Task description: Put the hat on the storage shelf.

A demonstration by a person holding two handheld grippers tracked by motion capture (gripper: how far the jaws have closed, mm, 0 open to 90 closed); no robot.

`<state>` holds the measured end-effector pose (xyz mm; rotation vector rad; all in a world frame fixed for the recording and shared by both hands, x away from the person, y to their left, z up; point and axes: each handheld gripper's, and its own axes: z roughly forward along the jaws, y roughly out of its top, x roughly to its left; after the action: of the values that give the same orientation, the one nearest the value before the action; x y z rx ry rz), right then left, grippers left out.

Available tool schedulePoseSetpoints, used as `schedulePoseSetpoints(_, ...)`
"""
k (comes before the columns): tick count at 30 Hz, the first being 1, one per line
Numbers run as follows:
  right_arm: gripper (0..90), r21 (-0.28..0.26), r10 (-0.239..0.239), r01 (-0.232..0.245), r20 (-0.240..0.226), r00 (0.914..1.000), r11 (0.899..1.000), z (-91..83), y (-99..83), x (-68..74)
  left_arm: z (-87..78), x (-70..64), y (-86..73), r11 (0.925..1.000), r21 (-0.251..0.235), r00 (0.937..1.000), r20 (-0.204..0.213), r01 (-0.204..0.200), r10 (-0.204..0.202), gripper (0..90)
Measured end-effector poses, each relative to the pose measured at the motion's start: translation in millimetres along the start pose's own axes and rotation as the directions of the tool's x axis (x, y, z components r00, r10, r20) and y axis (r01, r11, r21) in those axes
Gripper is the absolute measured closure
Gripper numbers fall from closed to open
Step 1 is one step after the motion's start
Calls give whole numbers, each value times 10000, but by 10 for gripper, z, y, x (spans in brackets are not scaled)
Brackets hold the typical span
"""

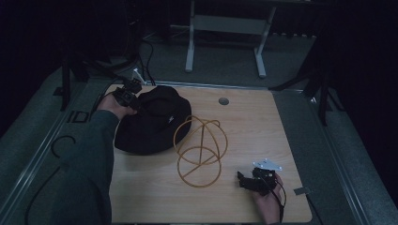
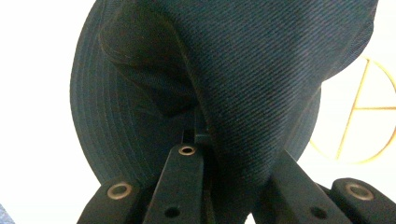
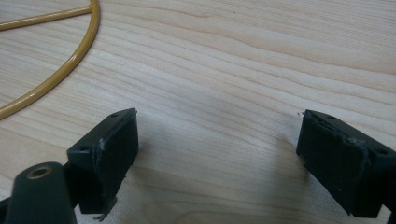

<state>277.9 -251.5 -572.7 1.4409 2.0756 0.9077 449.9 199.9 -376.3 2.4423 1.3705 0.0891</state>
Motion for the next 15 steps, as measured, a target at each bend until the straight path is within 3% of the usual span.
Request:
schedulePoseSetpoints(8,126,-1,-3,3,-2,10000,10000,0,0,0,-132,-54,-14,9991,127,9992,-65,-394,395,867)
schedulePoseSetpoints(15,126,-2,-7,7,-2,10000,10000,0,0,0,-257,-96,-64,9972,0,9970,149,-753,753,866)
